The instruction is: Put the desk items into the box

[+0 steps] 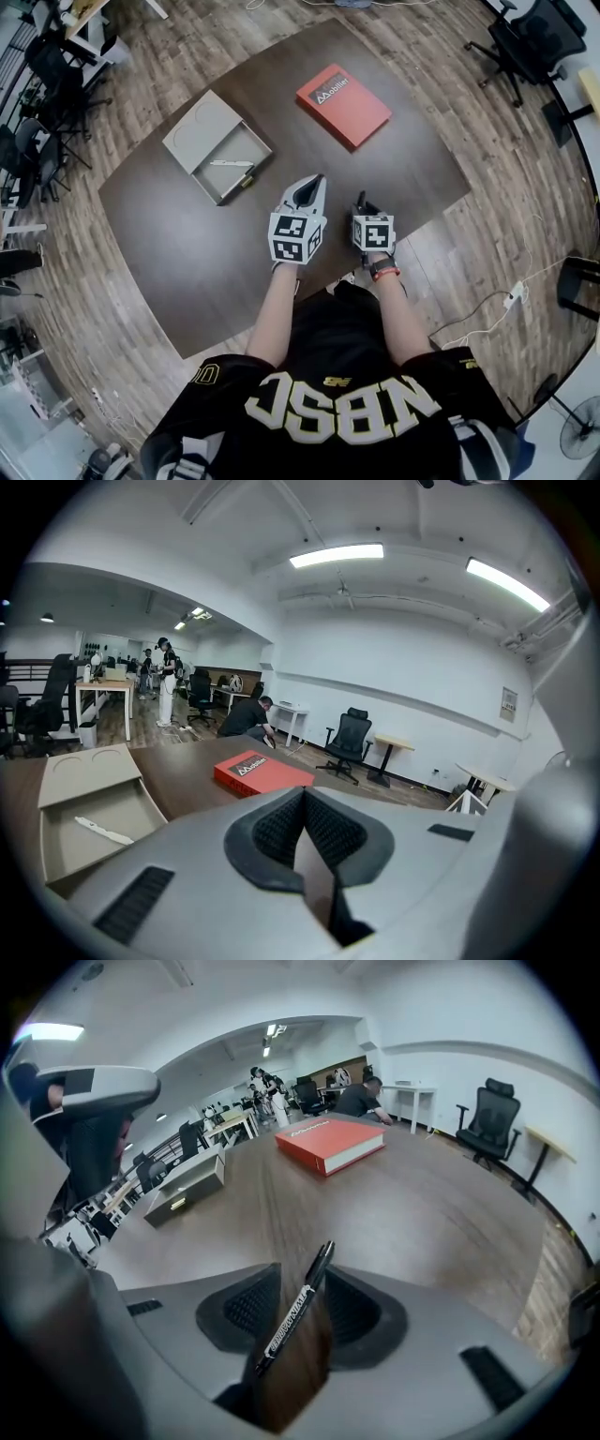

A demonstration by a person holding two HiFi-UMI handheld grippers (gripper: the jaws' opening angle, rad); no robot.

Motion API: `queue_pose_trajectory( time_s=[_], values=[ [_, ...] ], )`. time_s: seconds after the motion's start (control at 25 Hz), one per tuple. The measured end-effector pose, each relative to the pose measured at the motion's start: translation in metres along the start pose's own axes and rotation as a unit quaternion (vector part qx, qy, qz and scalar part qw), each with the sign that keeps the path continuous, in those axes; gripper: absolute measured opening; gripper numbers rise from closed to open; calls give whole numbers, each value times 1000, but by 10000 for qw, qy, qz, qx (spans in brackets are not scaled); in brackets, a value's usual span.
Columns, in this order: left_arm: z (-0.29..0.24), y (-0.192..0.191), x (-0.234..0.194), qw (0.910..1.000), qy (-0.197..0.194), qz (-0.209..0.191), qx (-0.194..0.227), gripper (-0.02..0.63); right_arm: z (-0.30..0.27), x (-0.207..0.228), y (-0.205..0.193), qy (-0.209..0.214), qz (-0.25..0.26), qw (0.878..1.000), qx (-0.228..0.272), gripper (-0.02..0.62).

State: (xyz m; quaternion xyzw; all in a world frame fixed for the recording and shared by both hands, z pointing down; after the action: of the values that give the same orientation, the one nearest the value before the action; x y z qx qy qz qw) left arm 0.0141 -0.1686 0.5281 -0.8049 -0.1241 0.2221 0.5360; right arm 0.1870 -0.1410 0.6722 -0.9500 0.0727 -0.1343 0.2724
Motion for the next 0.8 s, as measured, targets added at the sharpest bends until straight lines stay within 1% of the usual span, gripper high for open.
queue_pose_trajectory(
  time_s=[0.16,0.36,0.44,0.52,0.56,0.64,0.8],
  values=[
    [5,-3,-6,10000,39,46,-15,15,-11,-3,-13,-25,-9,10000,-76,146],
    [10,-9,-12,9999,96,111,-67,15,-16,-3,-21,-248,8,9995,-209,123],
    [11,-11,-15,9998,122,128,-71,15,-20,-1,-22,-386,27,9990,-221,98],
    [13,-11,-19,9997,157,159,-60,15,-16,1,-17,-557,-7,9981,-276,61],
    [14,-11,-22,9997,181,180,-55,15,-14,1,-14,-613,-26,9976,-331,54],
    [15,-12,-26,9995,231,223,-38,15,-9,-1,-9,-658,13,9969,-433,51],
    [17,-14,-32,9992,298,284,-10,15,-16,2,-17,-674,-6,9966,-484,51]
  ],
)
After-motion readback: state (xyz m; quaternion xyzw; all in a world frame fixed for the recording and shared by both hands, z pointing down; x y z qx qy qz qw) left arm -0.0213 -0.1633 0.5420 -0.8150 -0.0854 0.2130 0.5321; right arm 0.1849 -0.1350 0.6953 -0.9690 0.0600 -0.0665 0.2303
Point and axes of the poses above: the fingertips, and each gripper's own axes: z backward along the fingers, x to its right, y out of its top, the point moved 8 cm from there along z, backward along the fingers, and after that the axes turned 2 degrees about -z, right-handed, at the moved point
